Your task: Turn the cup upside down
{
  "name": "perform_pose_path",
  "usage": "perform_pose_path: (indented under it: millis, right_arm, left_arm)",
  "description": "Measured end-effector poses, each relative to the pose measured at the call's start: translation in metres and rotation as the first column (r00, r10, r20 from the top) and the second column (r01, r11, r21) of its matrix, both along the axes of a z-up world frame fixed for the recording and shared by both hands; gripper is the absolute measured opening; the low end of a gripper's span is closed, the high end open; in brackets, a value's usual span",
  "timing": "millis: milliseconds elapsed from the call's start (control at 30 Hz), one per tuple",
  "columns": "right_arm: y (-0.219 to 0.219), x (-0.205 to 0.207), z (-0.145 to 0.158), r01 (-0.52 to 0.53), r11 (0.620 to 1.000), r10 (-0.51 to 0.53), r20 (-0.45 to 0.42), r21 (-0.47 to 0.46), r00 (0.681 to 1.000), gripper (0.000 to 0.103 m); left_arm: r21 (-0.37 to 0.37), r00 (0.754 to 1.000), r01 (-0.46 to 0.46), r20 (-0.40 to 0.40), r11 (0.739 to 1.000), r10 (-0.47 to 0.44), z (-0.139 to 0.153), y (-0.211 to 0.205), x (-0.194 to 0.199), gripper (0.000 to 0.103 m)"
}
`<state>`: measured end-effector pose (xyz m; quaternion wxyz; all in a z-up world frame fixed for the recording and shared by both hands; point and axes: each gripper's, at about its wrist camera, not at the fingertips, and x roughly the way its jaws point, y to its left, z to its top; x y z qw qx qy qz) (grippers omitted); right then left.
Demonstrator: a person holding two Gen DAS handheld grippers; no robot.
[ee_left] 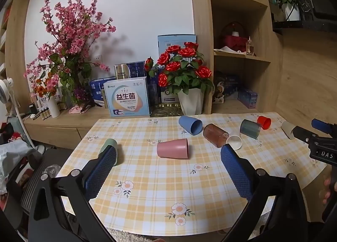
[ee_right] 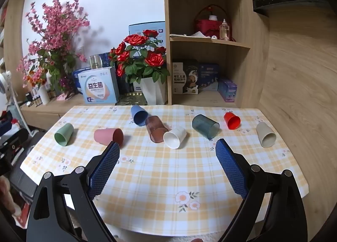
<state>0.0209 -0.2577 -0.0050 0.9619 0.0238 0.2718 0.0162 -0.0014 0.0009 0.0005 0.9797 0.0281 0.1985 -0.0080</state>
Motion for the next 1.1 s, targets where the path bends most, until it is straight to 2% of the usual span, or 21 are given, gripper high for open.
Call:
perform_pose_path:
  millis: [100, 400, 467, 1100]
  right_arm:
    - [0.000, 0.000, 0.000, 0.001, 1.000, -0.001, 0.002, 0.000, 1.000, 0.089]
    - [0.000, 0.000, -0.001, 0.001, 1.000, -0.001, 0.001, 0.002, 1.000, 0.089]
    - [0.000, 0.000, 0.000, 0.002, 1.000, -0.002, 0.001, 0.002, 1.000, 0.089]
    - [-0.001, 0.001, 0.001, 0.000, 1.000, 0.000, 0.001, 0.003, 1.000, 0.089]
  left_arm:
    - [0.032, 1.000, -0.005, -0.020, 0.999, 0.006, -0.002, -0.008, 0.002, 0.097]
    - [0.019, 1.000, -0.020, -0.023, 1.000, 0.021, -0.001, -0.024, -0.003, 0.097]
    - [0.015, 0.999, -0.003, -0.034, 1.000, 0.003, -0.009, -0.007, 0.001, 0.097]
    - [0.001, 0.999, -0.023, -0.028, 1.000, 0.023, -0.002, 0.003, 0.002, 0.097]
